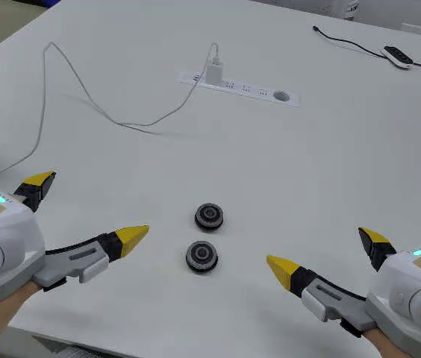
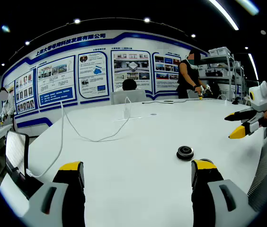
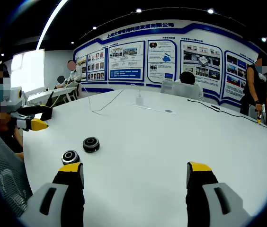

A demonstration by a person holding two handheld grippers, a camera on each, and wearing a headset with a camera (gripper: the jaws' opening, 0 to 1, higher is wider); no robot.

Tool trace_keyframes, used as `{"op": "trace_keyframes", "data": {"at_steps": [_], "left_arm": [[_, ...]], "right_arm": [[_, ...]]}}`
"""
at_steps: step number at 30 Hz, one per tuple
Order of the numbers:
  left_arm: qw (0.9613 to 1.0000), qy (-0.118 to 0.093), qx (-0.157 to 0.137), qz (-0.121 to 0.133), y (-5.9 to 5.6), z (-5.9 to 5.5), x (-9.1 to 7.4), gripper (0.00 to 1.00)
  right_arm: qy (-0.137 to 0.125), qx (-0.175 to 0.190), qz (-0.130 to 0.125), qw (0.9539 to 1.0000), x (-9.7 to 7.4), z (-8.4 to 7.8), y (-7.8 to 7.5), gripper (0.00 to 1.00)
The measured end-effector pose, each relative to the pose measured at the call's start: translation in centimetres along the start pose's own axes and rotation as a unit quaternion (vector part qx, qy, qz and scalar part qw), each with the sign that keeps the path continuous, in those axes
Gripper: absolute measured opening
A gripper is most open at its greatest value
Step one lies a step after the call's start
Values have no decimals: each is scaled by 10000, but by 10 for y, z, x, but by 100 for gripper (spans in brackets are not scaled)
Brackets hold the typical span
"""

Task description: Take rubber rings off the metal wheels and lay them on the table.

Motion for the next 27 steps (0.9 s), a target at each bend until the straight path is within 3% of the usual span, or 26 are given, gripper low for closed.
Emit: {"op": "trace_keyframes", "data": {"at_steps": [27], "left_arm": [[9997,171,60,-169,-4,-9,-3,95]], "right_arm": [[66,69,-55,9999,-1,-3,-3,89]]}}
Point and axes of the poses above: the centre of the closed fingertips' face, and the gripper's own axes: x roughly forward along the fingers, y roughly to its left, z roughly out of its top, the point moved 7 cm from there along -x, roughly backward along the fingers, and after that the axes turned 3 degrees about x, right-handed, at the moved point
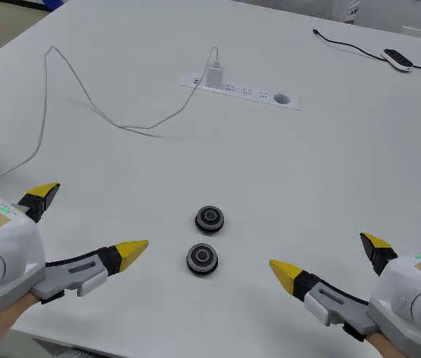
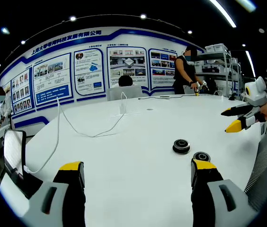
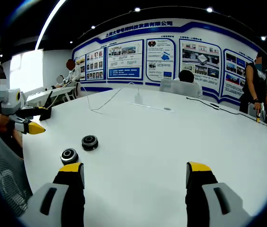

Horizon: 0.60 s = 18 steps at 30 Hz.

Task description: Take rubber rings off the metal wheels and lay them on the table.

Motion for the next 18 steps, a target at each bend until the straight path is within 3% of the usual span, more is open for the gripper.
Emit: {"op": "trace_keyframes", "data": {"at_steps": [18], "left_arm": [[9992,66,78,-394,-9,-3,8,94]], "right_arm": [[101,18,141,9998,1,-3,3,83]]}}
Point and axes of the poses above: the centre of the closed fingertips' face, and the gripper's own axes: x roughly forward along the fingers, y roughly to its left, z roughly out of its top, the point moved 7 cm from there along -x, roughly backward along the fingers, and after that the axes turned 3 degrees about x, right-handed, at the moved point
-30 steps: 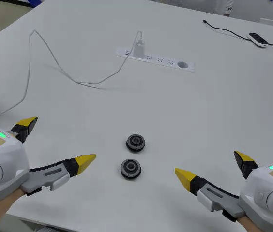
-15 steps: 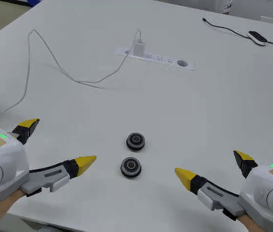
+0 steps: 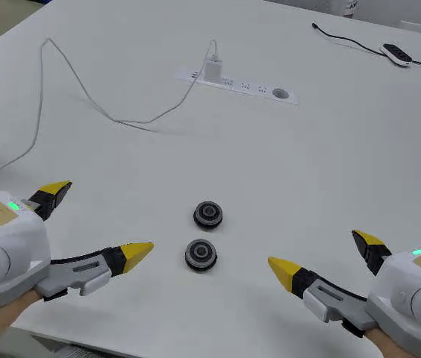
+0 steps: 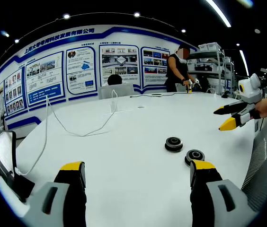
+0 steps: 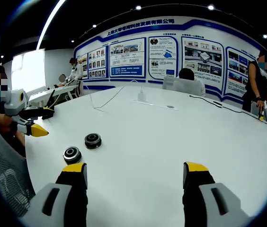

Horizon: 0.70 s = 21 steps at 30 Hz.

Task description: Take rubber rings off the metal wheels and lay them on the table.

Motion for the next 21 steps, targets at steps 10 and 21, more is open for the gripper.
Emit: {"op": "trace_keyframes", "data": {"at_steps": [10,21], "left_arm": [[9995,-5,115,-282,-5,3,4,92],[9986,67,191,-498,-10,2,10,91]], "right_arm": [[89,64,57,9999,0,-3,4,81],[229,154,147,9995,0,-4,8,77]]}}
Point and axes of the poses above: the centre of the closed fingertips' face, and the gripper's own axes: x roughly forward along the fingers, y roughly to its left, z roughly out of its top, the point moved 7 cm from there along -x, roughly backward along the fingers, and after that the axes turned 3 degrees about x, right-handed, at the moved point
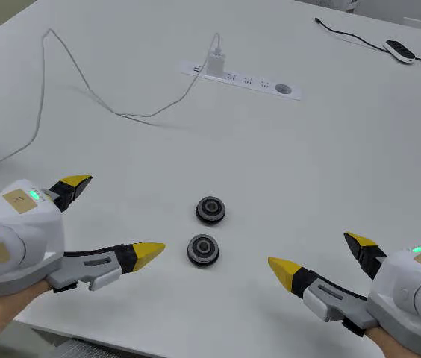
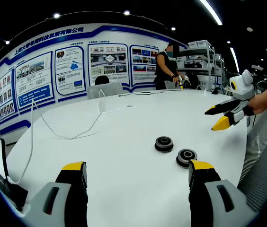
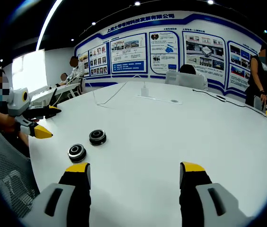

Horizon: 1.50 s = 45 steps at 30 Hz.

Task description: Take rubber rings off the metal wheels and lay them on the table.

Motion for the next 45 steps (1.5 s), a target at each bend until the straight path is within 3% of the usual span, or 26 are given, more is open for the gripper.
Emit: {"op": "trace_keyframes", "data": {"at_steps": [10,21,26,32,37,45], "left_arm": [[9986,44,252,-467,-14,5,11,85],[9940,127,591,-912,-29,11,25,74],[9894,118,786,-1218,-40,17,32,66],[9813,84,1030,-1623,-53,21,39,47],[9749,181,1209,-1860,-58,17,45,40],[9683,295,1296,-2113,-64,12,52,30]], "right_arm": [[127,8,100,9999,0,-6,6,75],[43,211,225,9995,1,-2,13,73],[50,264,303,9992,1,-2,16,71],[81,301,378,9988,2,-3,19,69],[88,311,429,9986,2,-3,22,68],[100,307,502,9982,3,-4,26,65]]}}
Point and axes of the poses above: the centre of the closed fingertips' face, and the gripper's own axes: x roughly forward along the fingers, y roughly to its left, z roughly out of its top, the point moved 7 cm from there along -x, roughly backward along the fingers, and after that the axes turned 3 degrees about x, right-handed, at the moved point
